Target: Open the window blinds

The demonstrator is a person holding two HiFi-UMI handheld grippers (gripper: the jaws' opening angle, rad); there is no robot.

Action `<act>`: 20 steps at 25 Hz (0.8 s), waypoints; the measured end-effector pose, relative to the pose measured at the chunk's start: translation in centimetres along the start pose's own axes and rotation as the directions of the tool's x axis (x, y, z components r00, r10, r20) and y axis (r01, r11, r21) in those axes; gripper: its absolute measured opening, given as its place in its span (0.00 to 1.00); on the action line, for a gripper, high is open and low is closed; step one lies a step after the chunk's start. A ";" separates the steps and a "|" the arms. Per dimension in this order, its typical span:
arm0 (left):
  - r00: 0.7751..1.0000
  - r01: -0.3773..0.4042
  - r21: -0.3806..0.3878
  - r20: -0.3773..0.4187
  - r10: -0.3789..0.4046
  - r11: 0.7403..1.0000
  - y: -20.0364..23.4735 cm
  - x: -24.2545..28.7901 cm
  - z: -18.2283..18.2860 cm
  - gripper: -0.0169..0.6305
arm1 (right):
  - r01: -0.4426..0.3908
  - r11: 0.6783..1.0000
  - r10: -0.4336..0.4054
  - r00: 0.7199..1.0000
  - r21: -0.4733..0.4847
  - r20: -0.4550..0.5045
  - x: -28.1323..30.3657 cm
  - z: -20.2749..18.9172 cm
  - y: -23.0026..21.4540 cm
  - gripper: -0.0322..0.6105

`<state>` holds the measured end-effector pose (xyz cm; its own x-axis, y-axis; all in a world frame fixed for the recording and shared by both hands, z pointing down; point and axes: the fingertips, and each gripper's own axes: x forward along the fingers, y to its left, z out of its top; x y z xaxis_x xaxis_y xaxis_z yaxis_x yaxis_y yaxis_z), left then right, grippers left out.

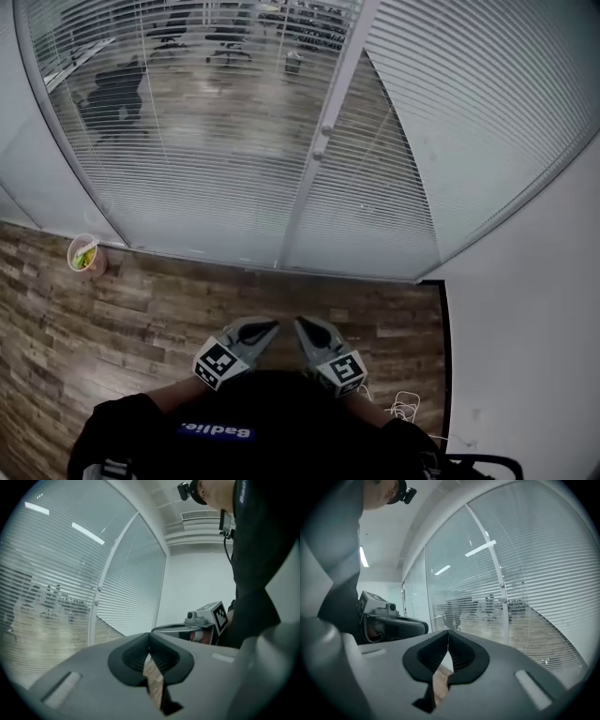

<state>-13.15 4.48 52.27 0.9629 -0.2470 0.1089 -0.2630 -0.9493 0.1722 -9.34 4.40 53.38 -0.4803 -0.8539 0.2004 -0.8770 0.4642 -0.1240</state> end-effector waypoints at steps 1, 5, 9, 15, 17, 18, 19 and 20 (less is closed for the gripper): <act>1.000 -0.010 0.010 0.010 0.010 1.000 0.4 -0.2 0.6 0.02 | -0.016 1.000 0.016 1.000 -0.010 0.019 0.4 1.0 0.2 0.05; 0.997 -0.048 0.039 0.059 0.046 0.998 0.9 0.0 1.8 0.02 | -0.093 0.992 0.099 0.992 -0.084 0.081 0.5 2.5 1.2 0.05; 0.999 -0.023 0.047 0.037 0.021 0.999 -0.2 1.4 1.2 0.02 | -0.118 0.989 0.126 0.987 -0.088 0.098 -0.4 2.3 0.8 0.05; 1.000 -0.013 0.049 0.025 0.012 0.999 -0.8 2.5 1.1 0.02 | -0.132 0.989 0.137 0.987 -0.064 0.079 -1.0 1.6 -0.1 0.05; 1.000 -0.015 0.041 0.022 0.014 0.999 -0.8 2.8 1.0 0.02 | -0.127 0.991 0.130 0.989 -0.052 0.074 -1.1 1.4 -0.5 0.05; 1.000 -0.007 0.044 0.017 0.007 0.999 -1.0 3.0 1.0 0.02 | -0.128 0.991 0.131 0.989 -0.049 0.068 -1.2 1.2 -0.5 0.05; 1.000 0.001 0.049 0.011 -0.002 0.999 -1.2 3.2 0.9 0.02 | -0.130 0.990 0.133 0.989 -0.052 0.061 -1.2 1.1 -0.6 0.05; 1.000 0.007 0.052 0.007 -0.007 0.999 -1.3 3.4 0.7 0.02 | -0.129 0.990 0.132 0.990 -0.056 0.057 -1.2 1.1 -0.7 0.05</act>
<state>-9.51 4.74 51.68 0.9652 -0.2411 0.1013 -0.2526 -0.9599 0.1215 -8.16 4.87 52.14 -0.5906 -0.7970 0.1263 -0.8070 0.5830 -0.0940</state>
